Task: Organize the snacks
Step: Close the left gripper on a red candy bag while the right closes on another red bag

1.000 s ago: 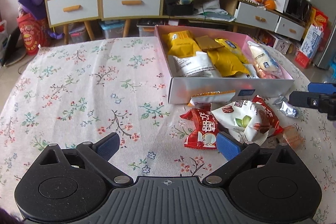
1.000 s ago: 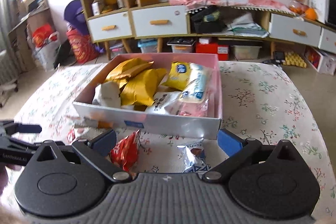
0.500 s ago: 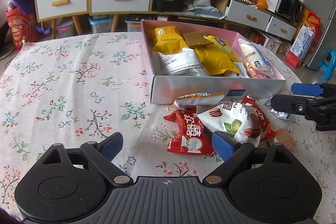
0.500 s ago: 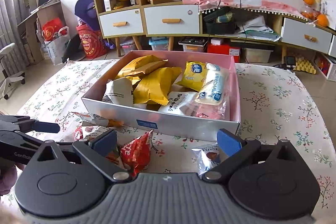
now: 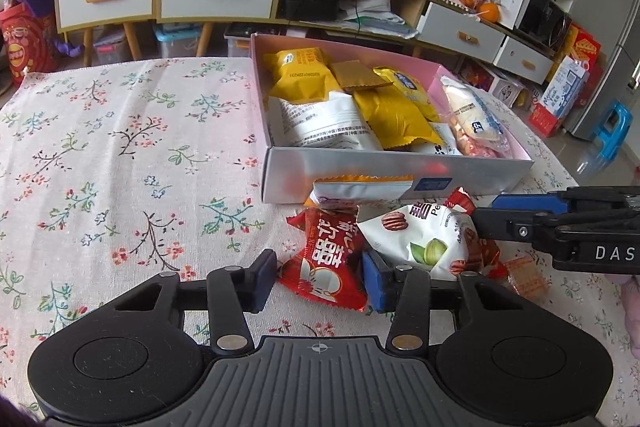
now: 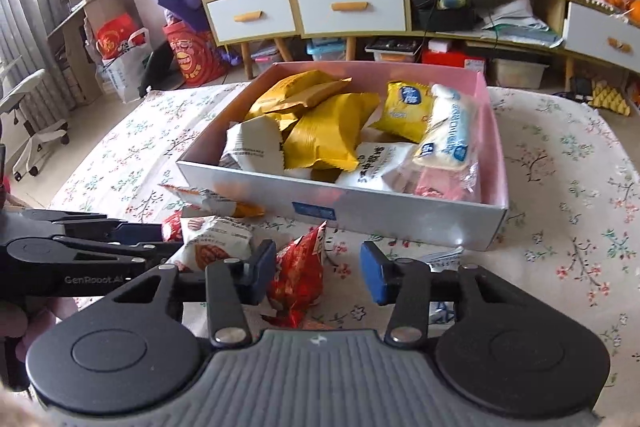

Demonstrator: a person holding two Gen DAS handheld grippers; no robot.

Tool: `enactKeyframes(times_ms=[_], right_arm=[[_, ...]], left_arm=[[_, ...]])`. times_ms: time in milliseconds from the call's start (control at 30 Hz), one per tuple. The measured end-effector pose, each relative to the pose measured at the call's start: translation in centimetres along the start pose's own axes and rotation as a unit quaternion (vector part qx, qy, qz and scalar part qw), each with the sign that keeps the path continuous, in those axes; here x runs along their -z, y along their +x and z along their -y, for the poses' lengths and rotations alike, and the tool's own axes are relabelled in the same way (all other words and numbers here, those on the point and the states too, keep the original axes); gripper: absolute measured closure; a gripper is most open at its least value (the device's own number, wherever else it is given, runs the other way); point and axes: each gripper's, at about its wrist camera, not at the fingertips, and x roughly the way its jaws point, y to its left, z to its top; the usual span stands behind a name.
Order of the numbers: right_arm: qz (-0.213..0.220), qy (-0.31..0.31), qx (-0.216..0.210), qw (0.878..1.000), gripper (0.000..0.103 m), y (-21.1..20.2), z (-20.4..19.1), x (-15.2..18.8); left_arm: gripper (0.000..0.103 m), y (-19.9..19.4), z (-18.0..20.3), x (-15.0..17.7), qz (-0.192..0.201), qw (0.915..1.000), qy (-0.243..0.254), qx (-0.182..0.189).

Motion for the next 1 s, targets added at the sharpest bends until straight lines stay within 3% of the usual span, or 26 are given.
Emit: enactKeyframes(times_ms=[267, 1000], right_arm=[[-0.021, -0.01, -0.021, 1.0, 0.062, 0.4, -1.0, 0.3], [-0.042, -0.042, -0.005, 0.998, 0.065, 1.3, -2.3, 0.8]], left_arm=[[0.063, -0.3, 0.1, -0.1, -0.009, 0.9997, 0.008, -0.022], [0.057, -1.0, -0.9, 0.8, -0.011, 0.9988, 0.032, -0.035]])
